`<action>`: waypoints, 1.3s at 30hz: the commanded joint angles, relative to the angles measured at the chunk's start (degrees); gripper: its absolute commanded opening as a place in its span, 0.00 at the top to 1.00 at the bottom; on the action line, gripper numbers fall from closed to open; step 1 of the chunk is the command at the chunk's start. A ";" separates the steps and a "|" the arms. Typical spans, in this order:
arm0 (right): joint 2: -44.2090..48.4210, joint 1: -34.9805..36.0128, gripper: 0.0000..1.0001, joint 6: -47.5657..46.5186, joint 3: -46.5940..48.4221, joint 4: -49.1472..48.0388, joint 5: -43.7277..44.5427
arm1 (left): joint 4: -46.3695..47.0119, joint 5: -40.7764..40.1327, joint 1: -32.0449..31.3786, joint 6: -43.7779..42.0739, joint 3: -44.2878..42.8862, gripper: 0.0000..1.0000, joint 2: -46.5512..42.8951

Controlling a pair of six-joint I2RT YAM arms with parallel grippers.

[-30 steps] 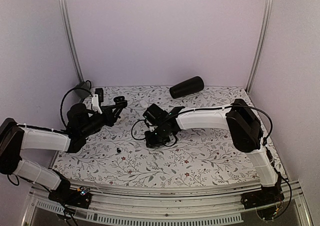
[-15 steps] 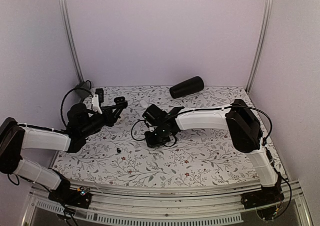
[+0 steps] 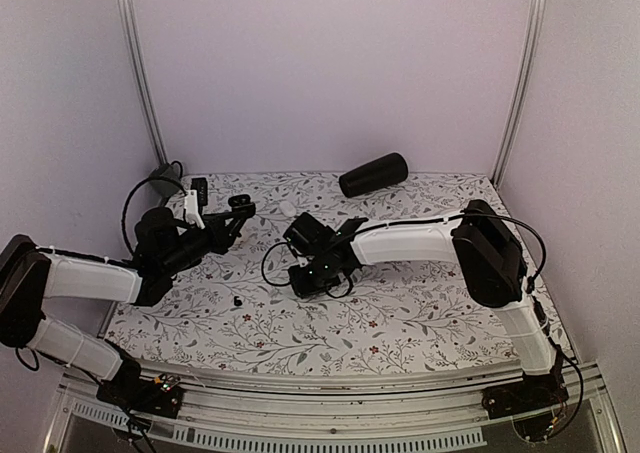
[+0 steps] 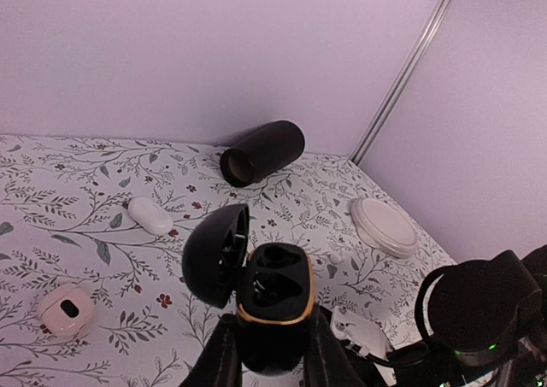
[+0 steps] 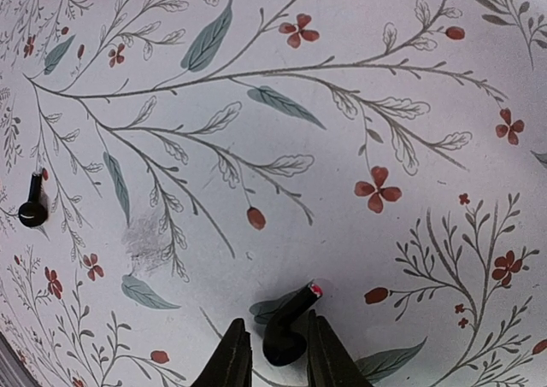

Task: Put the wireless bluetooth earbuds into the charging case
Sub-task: Pick up the left earbud from the center of the board.

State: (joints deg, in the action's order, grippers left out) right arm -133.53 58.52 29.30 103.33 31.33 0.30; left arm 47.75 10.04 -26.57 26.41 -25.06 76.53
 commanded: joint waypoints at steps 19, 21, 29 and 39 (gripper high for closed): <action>1.80 1.24 0.79 -1.21 -6.14 -0.05 2.17 | 2.00 0.64 0.73 0.80 -0.57 1.00 1.04; 1.25 1.24 0.78 -1.62 -5.32 0.38 2.26 | 2.00 0.70 0.72 0.75 -0.73 1.00 1.12; 1.70 1.22 0.83 -1.94 -6.17 0.23 2.51 | 1.71 0.54 0.73 0.54 -0.64 1.00 1.05; 8.69 -1.28 0.92 -5.63 -13.72 -8.34 -2.28 | 2.94 1.38 0.73 0.28 -0.47 1.00 1.97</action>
State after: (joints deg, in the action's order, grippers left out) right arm -129.05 58.83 26.17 94.72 24.95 1.76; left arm 47.81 10.11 -26.55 26.87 -25.06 77.69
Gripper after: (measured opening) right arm 0.124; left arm 0.206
